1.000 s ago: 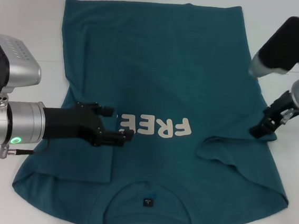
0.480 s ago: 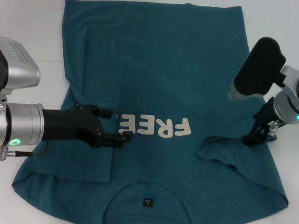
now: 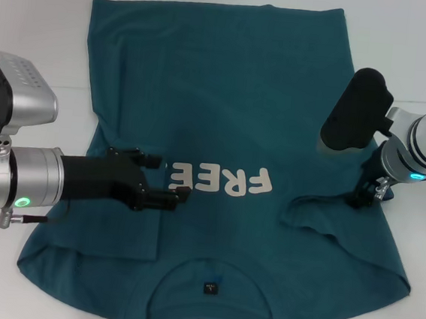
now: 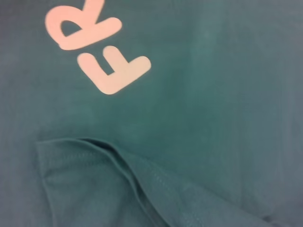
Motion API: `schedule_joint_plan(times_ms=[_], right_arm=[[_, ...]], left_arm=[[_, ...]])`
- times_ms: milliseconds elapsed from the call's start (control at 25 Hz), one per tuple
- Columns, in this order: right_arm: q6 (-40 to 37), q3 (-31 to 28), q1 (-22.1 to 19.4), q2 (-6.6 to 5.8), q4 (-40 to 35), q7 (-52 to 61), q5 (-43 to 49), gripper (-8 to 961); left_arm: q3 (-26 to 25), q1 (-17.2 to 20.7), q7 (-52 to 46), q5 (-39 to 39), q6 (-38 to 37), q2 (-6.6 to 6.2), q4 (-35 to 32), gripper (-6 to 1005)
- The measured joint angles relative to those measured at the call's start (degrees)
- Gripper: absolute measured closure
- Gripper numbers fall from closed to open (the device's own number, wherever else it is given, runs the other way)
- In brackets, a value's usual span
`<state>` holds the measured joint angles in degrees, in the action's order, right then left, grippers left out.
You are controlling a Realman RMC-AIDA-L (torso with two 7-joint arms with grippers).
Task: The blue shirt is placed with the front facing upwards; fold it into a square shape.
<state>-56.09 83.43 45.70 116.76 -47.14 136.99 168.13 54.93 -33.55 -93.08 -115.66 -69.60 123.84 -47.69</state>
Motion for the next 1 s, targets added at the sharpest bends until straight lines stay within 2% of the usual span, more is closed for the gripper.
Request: schedule_joint_plan(times_ms=[240,600,1000], right_arm=[[3.9,1.5,1.6,-0.46,4.7,2.0,0.0,275],[5.1,1.4,2.3,-0.76,2.7,5.5,0.0,278],[7.9,1.2,5.2,-0.93,3.7,7.7,0.0,278]], left_arm=[[0.0,-0.1,0.2,0.0,0.2,-0.08,0.2,125],[0.1,-0.2,0.1,0.0,0.0,-0.09,0.1,125],[0.1,-0.2,0.3,0.0,0.3,-0.12,0.2,125]])
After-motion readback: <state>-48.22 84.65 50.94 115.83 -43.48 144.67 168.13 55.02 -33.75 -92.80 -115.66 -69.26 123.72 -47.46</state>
